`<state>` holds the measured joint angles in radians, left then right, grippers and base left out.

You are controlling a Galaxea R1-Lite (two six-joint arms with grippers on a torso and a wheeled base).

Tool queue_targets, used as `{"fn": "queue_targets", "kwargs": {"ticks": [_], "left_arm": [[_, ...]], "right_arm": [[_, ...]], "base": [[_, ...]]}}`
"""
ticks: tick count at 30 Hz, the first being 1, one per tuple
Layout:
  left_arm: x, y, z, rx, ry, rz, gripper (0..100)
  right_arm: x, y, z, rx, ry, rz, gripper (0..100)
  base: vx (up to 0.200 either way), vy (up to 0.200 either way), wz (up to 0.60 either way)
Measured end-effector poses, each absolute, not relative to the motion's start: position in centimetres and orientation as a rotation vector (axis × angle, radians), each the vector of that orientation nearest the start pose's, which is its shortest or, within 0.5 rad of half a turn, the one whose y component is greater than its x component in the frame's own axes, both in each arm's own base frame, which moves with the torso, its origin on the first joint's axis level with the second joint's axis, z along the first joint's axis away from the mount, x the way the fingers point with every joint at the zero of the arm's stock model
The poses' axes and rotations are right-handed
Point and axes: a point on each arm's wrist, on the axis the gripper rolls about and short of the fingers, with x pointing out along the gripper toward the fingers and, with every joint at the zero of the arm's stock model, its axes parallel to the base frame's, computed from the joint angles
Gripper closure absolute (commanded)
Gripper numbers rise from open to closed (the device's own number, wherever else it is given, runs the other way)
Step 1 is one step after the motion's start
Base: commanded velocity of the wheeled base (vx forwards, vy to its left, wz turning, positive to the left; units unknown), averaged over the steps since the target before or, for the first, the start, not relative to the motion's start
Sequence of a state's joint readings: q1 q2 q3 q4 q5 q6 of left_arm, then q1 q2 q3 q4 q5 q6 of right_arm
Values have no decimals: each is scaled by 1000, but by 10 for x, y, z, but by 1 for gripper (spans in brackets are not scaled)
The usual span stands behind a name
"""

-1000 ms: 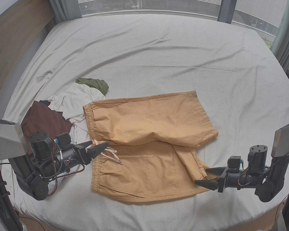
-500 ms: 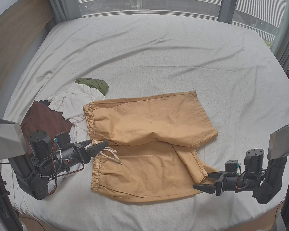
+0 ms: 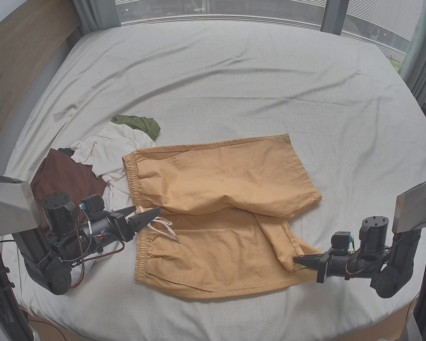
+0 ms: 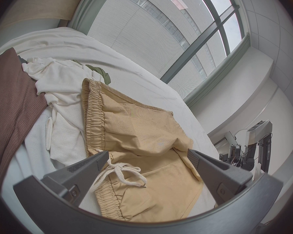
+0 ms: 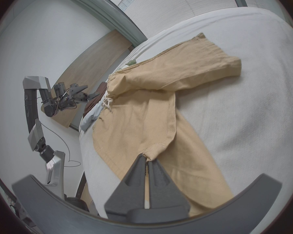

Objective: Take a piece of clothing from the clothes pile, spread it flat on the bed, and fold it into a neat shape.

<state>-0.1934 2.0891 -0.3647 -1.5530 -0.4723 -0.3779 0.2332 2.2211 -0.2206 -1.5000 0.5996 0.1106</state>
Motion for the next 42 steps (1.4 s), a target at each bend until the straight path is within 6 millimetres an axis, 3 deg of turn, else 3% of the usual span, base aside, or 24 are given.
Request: {"fn": "queue_targets", "kwargs": {"ticks": [19, 42], "left_arm": [[287, -68, 58, -387, 302, -627, 0], [287, -68, 56, -388, 311, -628, 0]], "right_arm": [[292, 33, 29, 213, 416, 611, 100], [325, 17, 30, 200, 329, 531, 100]], "base": [[0, 0, 0], [0, 0, 0]]}}
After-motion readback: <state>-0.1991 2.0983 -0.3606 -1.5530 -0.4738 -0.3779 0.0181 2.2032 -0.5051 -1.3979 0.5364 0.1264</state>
